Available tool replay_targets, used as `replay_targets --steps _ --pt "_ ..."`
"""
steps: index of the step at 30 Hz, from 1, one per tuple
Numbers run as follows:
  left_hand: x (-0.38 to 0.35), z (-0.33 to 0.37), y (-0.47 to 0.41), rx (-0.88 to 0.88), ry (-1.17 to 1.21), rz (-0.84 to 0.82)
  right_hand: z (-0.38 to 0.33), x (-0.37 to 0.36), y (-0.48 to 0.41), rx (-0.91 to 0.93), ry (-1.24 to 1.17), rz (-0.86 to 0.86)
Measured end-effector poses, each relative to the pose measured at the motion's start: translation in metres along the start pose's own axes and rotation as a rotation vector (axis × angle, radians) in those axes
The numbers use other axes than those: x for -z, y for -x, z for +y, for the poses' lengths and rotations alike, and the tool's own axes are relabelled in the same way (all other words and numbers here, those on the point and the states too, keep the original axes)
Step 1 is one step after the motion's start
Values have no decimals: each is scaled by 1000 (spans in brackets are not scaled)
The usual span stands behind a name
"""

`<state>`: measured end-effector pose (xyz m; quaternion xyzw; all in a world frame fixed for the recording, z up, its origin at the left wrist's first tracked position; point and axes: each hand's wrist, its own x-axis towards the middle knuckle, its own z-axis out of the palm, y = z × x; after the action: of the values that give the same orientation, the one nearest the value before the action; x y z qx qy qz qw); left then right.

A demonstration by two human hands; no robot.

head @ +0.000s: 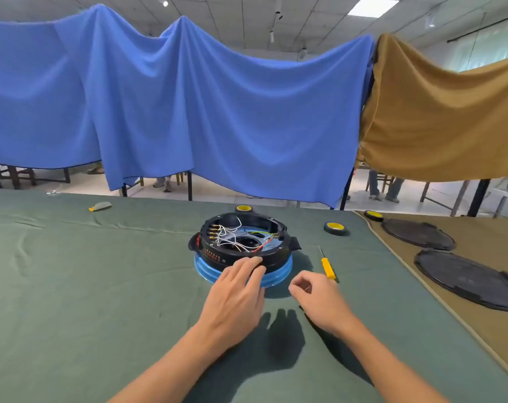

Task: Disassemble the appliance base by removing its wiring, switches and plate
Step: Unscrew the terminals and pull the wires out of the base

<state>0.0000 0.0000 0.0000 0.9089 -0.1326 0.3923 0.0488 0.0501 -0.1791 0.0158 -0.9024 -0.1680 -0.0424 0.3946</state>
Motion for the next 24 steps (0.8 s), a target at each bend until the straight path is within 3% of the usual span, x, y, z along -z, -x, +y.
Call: replay_targets --steps 3,7,11,24 --pt "-17 1 -21 4 -12 34 15 6 -25 91 200 113" --pt "-37 4 -31 73 4 21 41 4 -41 37 389 383" --pt "-41 -6 -29 46 21 24 58 5 -50 -157 433 322" --pt "-62 2 -47 158 -118 138 43 5 -43 -229 327 405"
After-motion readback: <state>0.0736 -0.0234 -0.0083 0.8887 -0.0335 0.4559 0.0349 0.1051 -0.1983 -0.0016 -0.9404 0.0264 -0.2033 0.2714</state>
